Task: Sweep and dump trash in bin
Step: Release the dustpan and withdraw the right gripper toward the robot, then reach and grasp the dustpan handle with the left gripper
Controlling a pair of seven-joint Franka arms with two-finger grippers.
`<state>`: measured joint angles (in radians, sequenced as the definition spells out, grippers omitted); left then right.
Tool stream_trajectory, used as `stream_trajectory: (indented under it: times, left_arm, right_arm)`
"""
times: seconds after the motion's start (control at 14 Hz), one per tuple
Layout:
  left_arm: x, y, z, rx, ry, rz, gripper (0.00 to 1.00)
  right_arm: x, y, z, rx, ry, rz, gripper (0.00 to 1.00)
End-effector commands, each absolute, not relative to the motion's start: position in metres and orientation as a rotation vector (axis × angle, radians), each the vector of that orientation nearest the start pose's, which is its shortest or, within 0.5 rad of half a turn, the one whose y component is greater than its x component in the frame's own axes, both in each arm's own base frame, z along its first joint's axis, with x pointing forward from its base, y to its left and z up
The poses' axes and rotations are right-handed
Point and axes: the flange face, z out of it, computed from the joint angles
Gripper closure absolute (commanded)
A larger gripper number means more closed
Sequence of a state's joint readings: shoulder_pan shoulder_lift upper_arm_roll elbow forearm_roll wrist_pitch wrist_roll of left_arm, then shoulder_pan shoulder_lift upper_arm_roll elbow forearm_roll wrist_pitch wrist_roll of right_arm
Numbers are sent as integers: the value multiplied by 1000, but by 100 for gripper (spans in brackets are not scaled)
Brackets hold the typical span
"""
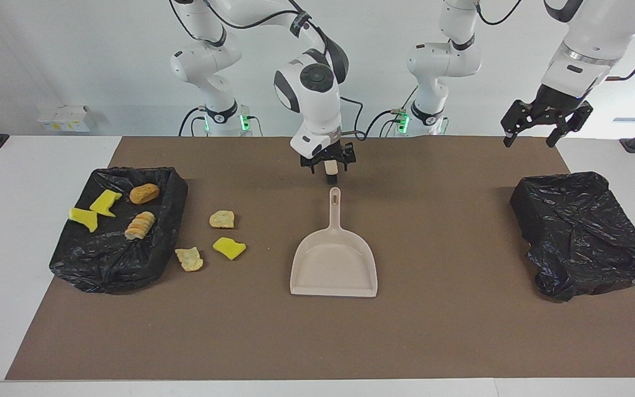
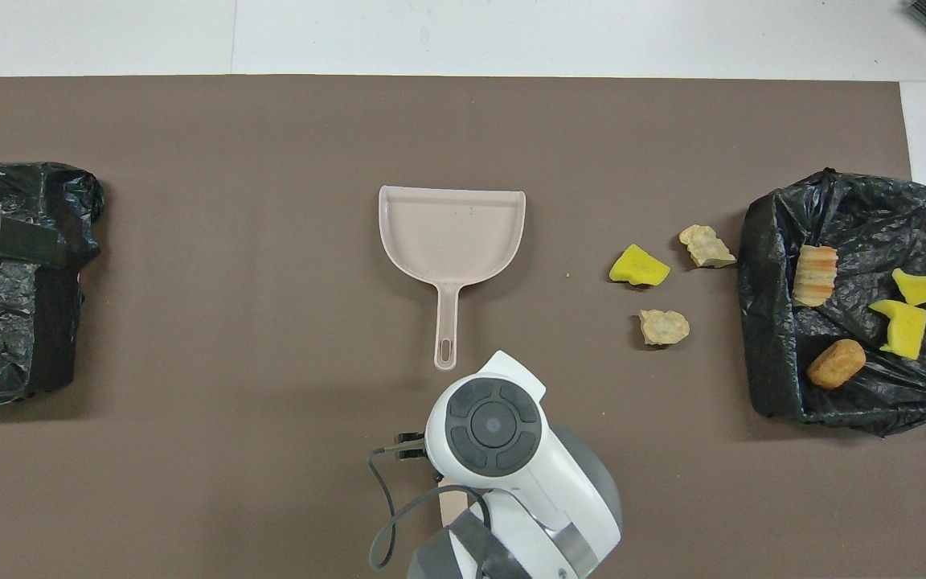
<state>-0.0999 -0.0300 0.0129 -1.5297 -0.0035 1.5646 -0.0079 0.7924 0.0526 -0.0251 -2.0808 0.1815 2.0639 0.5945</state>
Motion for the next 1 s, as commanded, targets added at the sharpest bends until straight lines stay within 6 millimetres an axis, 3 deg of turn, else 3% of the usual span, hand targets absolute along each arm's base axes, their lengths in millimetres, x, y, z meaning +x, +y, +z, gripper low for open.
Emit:
stream_trajectory:
  times: [0.0, 0.22, 0.43, 0.72, 0.93]
  left_arm:
    - [536, -53, 654, -3135, 132, -80, 0]
    - [533, -85, 645, -3136, 169, -56, 0]
    - [534, -118, 619, -3149, 145, -56, 0]
    - [534, -159, 581, -3187, 202, -64, 0]
    - [535, -205, 548, -3199, 184, -102, 0]
  right_arm:
    - [347, 376, 395, -3030, -116, 281, 0]
    - [309, 373, 390, -3026, -139, 328, 0]
    - [271, 378, 380, -3038, -86, 315, 0]
    - [242, 384, 347, -3054, -36, 288, 0]
    - [232, 386, 322, -3078, -25, 296, 2]
